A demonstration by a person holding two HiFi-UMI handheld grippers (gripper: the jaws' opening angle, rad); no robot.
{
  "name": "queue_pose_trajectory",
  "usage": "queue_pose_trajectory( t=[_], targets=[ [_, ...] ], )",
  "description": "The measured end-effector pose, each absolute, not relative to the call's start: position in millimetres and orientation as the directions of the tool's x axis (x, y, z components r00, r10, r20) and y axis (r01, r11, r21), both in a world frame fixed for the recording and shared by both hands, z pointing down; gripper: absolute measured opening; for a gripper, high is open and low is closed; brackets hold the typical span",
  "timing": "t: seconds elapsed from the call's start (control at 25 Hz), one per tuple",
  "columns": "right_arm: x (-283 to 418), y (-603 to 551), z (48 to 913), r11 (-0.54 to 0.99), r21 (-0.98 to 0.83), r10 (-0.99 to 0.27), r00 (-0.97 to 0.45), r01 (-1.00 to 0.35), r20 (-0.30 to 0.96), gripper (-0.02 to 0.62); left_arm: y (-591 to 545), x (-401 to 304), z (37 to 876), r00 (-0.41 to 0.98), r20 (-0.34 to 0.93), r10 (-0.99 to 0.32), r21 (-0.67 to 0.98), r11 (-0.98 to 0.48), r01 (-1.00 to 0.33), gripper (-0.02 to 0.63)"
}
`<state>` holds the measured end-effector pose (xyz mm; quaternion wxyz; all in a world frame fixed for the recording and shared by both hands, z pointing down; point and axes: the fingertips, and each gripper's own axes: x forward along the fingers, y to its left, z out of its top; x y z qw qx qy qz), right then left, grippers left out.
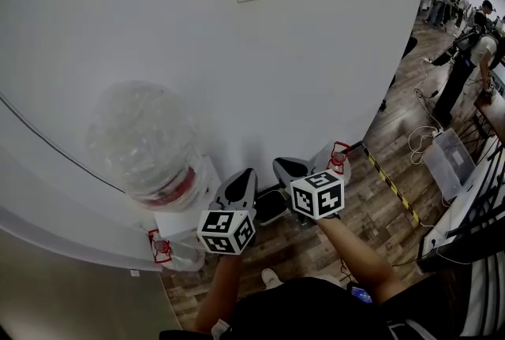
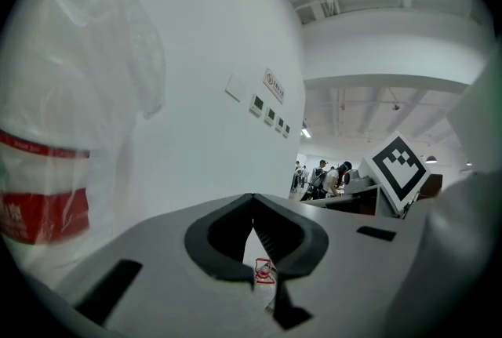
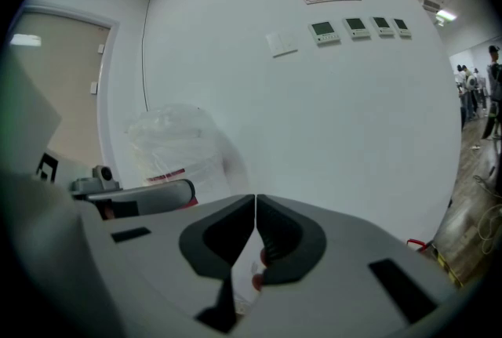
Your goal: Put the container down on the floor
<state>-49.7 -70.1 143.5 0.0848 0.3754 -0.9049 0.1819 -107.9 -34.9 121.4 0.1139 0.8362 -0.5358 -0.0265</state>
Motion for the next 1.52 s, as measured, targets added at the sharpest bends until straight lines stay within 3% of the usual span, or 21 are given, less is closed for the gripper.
queue_pose_trajectory(
  t=[1.52],
  targets=[
    [48.2,15.4,120.1,0.733,-0.260,-0.587,-0.777,-0.629,0.225,0.031,59.4,-3.6,100.6,0.347,0.058,-0.936,0.152,-0.336,-0.930,0.017]
  ],
)
